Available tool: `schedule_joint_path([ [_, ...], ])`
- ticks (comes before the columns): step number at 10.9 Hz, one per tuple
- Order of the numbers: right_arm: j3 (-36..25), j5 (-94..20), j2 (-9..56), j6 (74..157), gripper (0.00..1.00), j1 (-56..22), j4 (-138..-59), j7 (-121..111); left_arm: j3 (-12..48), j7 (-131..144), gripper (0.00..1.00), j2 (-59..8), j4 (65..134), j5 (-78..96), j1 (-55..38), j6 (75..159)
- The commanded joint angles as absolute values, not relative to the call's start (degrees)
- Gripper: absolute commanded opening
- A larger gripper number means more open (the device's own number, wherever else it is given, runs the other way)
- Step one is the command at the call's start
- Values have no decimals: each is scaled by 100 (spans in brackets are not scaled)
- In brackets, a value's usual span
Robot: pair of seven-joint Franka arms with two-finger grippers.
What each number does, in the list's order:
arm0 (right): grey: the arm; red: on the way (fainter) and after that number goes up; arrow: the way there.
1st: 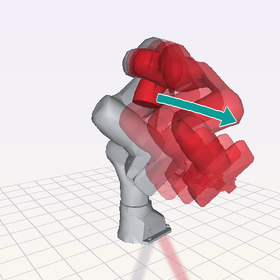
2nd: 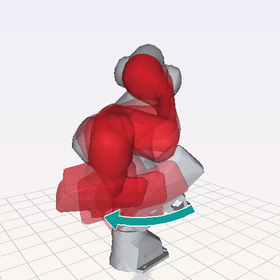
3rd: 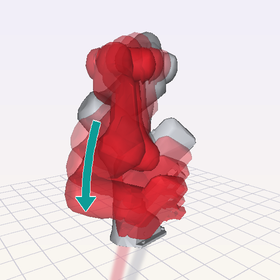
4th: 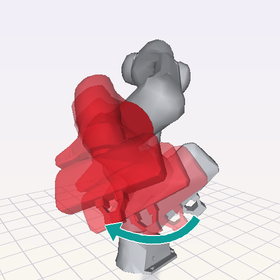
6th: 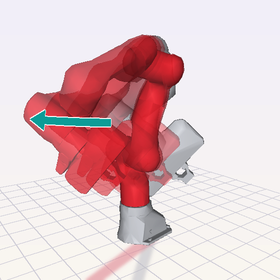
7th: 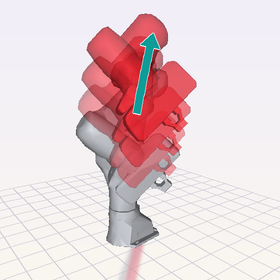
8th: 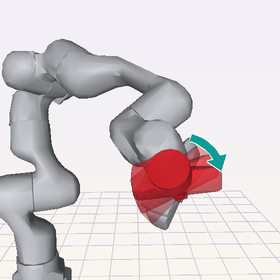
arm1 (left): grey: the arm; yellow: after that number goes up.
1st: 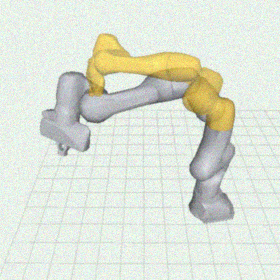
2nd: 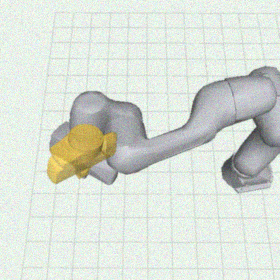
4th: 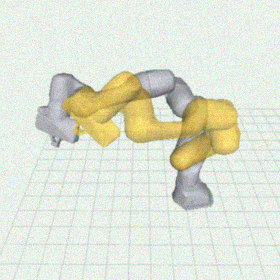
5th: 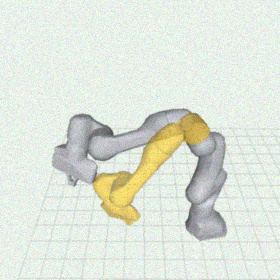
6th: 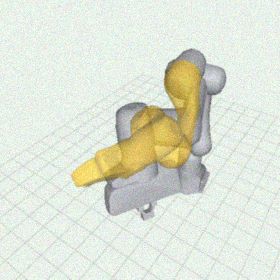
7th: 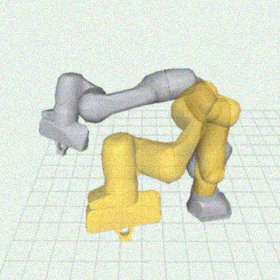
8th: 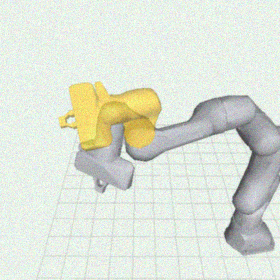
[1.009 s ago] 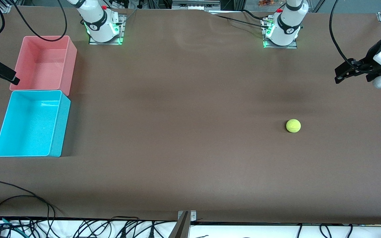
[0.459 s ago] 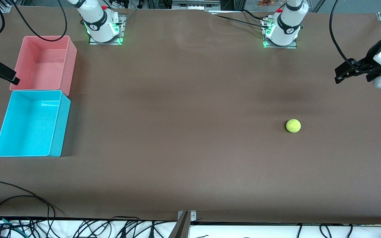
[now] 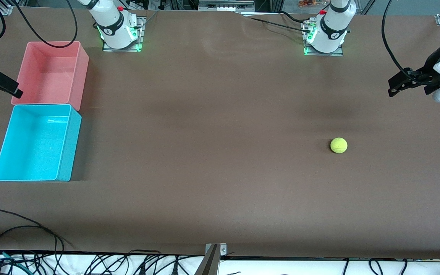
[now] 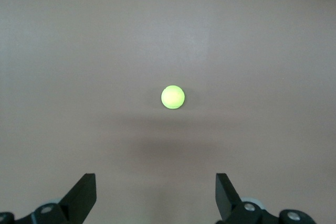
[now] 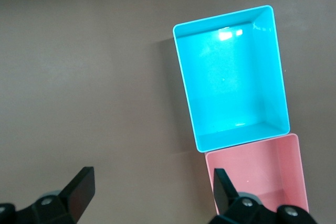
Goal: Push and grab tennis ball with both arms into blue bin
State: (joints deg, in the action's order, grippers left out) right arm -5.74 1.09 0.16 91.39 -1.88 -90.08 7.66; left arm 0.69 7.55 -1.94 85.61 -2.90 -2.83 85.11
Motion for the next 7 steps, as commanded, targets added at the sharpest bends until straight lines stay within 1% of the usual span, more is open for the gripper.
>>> schedule_joint_path([
  [1,-483,79,88,8991,100,-176,-8833,589,79,765,100,-97,8631,-273,-150,8499],
  [7,-492,79,79,8974,100,-176,-8833,598,79,773,100,-97,8640,-211,-70,8490],
])
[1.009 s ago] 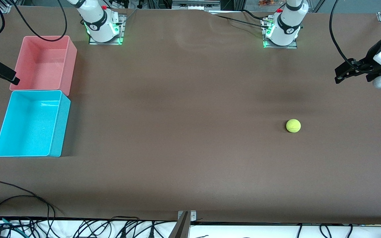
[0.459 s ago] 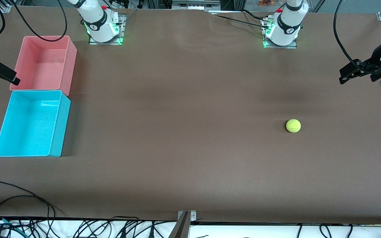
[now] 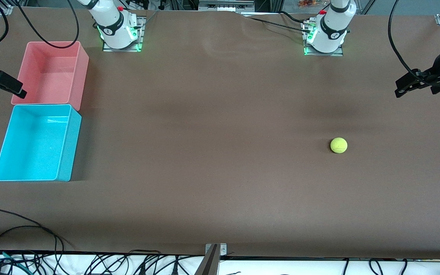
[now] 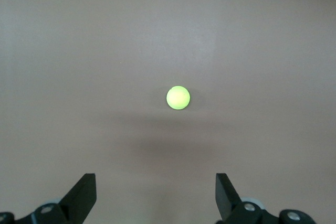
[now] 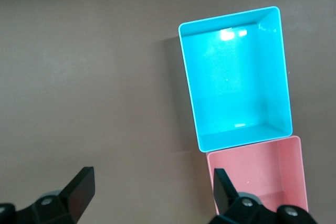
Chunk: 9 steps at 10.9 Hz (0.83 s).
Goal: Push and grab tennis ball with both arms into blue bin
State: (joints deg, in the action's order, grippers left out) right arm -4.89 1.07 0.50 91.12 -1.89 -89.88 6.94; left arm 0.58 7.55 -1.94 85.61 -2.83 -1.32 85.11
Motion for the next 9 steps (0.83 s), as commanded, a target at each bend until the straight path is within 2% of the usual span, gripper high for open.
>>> schedule_joint_path([
  [1,-483,79,79,8974,100,-176,-8833,598,79,773,100,-97,8640,-211,-70,8490],
  [9,-518,79,79,8974,100,-158,-8833,606,97,773,100,-202,8640,-316,-88,8551],
])
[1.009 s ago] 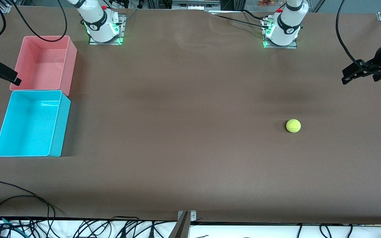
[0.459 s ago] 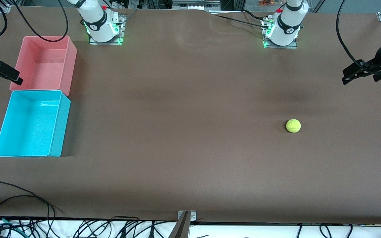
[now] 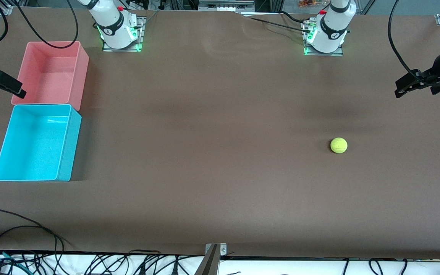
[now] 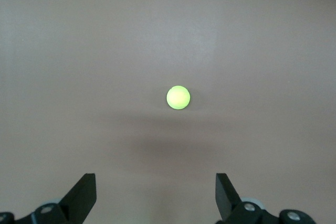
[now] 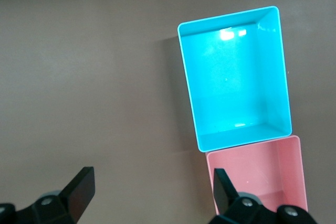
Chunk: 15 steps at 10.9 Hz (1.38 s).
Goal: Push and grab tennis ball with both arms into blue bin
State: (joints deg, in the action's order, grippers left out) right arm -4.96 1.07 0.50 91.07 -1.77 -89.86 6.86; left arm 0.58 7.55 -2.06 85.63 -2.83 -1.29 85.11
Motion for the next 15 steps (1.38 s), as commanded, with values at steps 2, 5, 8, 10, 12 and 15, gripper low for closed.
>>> schedule_joint_path([
  [2,-527,70,79,8974,100,-158,-8833,606,79,791,100,-167,8674,-299,-70,8552],
  [5,-519,70,79,8974,100,-158,-8833,606,79,774,100,-245,8666,-316,0,8560],
  [8,-518,70,79,8974,100,-158,-8833,615,79,747,100,-237,8719,-308,166,8613],
  [10,-519,70,79,8974,100,-158,-8833,615,70,765,100,-194,8824,-308,219,8666],
  [12,-510,70,79,8982,100,-158,-8833,615,62,765,100,139,9436,-308,272,9304],
  [15,-519,62,79,8974,100,-158,-8833,615,62,747,100,263,9773,-308,378,9668],
])
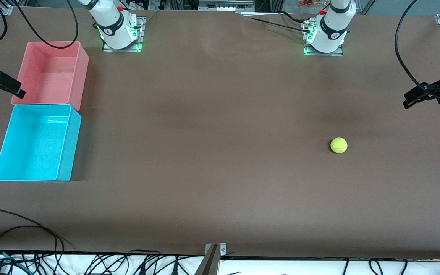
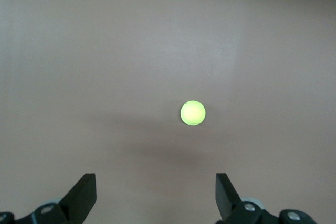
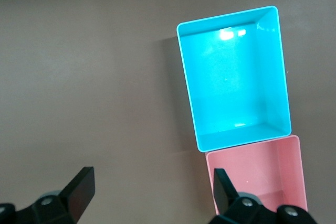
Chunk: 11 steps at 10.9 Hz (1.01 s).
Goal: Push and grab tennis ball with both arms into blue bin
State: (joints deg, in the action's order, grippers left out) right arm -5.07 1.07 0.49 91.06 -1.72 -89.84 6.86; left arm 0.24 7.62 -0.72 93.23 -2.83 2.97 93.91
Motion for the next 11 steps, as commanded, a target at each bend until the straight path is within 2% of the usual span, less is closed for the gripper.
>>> schedule_joint_path([
  [1,-510,62,88,8982,100,-167,-8833,641,53,747,100,272,9843,-308,387,9711],
  [6,-510,62,88,8991,100,-167,-8833,642,44,756,100,325,10458,-308,378,10326],
  [9,-510,62,88,8982,100,-167,-8833,642,53,747,100,334,10582,-308,378,10388],
  [11,-510,62,79,8982,100,-167,-8833,642,53,747,100,325,10983,-299,369,10450],
])
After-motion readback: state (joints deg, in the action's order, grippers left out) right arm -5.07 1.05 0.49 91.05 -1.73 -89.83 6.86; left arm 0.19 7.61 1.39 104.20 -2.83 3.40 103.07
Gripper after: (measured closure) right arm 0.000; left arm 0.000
